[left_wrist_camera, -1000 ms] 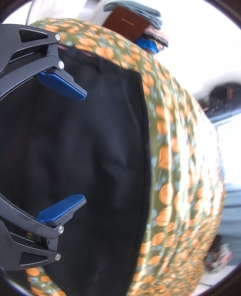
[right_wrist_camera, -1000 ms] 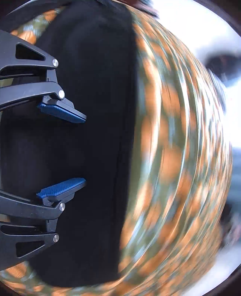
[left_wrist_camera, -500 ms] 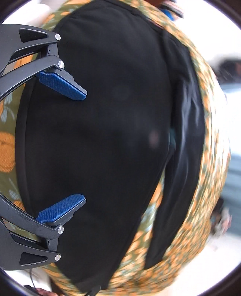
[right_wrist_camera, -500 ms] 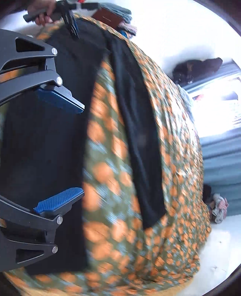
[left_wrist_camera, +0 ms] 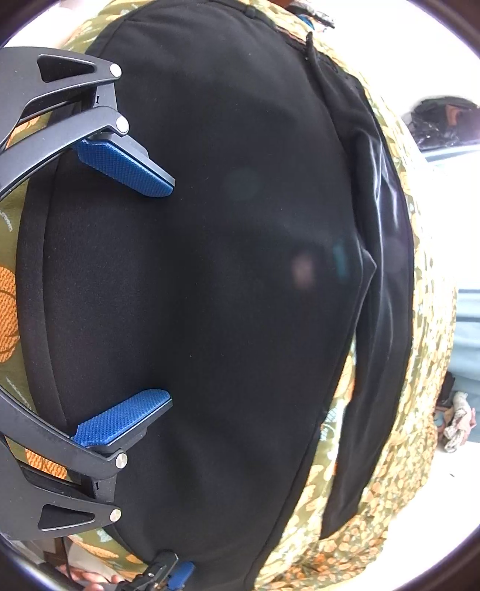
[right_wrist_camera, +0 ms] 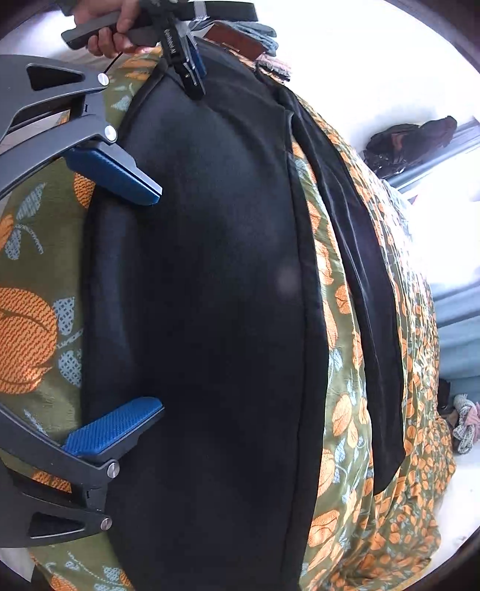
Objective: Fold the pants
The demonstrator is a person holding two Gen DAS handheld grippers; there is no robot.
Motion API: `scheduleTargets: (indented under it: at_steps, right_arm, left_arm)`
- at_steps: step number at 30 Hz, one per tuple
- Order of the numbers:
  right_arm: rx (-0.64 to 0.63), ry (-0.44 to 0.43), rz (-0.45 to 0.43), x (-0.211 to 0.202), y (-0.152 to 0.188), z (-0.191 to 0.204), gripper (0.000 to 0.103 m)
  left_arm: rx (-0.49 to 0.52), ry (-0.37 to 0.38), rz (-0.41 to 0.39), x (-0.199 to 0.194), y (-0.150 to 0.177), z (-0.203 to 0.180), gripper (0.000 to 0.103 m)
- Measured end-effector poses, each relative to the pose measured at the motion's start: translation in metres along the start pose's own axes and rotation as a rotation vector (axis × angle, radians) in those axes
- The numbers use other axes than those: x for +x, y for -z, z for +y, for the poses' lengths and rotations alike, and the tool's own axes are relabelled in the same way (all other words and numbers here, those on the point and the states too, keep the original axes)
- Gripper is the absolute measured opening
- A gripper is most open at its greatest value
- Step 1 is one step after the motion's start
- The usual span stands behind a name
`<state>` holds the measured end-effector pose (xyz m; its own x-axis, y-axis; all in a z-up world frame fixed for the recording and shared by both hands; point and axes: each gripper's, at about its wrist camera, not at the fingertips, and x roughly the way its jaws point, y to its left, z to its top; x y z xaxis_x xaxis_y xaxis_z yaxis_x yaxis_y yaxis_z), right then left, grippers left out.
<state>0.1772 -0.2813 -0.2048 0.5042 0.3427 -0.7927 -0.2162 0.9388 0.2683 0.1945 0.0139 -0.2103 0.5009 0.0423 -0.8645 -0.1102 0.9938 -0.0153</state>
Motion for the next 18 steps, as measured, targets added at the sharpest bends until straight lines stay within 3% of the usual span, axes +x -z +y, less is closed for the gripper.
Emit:
scheduleTargets:
  at_steps: [6,18]
  right_arm:
    - [-0.015,0.015,-0.006,0.004,0.001,0.003,0.103]
    - [-0.043,0.072,-0.012,0.008,0.002,0.008,0.103]
  left_arm:
    - [-0.006,-0.008,0.049,0.007,-0.005,-0.007,0.103]
    - [0.02,-0.036,0.052,0.011,-0.006,-0.014,0.102]
